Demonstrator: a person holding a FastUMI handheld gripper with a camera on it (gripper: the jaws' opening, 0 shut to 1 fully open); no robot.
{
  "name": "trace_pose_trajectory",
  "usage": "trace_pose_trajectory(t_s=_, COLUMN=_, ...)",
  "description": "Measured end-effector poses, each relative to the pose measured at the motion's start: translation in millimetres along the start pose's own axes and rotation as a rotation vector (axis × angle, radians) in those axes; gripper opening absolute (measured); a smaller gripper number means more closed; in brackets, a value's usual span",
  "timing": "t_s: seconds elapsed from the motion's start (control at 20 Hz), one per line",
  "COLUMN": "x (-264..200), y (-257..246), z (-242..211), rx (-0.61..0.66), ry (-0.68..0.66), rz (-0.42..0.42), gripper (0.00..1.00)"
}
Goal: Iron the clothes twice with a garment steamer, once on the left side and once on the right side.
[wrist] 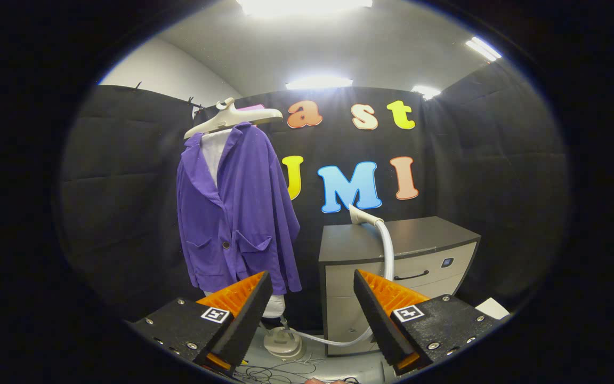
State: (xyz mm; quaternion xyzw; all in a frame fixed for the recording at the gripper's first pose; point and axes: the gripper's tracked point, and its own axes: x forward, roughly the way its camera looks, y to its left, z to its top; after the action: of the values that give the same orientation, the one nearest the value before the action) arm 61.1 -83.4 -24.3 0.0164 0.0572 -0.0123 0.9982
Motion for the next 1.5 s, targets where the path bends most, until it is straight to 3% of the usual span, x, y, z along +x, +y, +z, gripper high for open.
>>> trace_pose_trajectory(t_s=0.4, x=89.2, y=-69.3, z=45.9, rx=0.057, ry=-0.020, rz=-0.022, gripper=0.95)
trace_pose_trajectory(t_s=0.9, x=232.1, y=-154.3, z=87.3, rx=0.255, ry=0.019, rz=0.007, gripper=0.95)
trace_pose_trajectory(t_s=1.5, x=360.5, y=-192.2, z=70.0, rx=0.480, ry=0.218, rz=0.111, gripper=0.95)
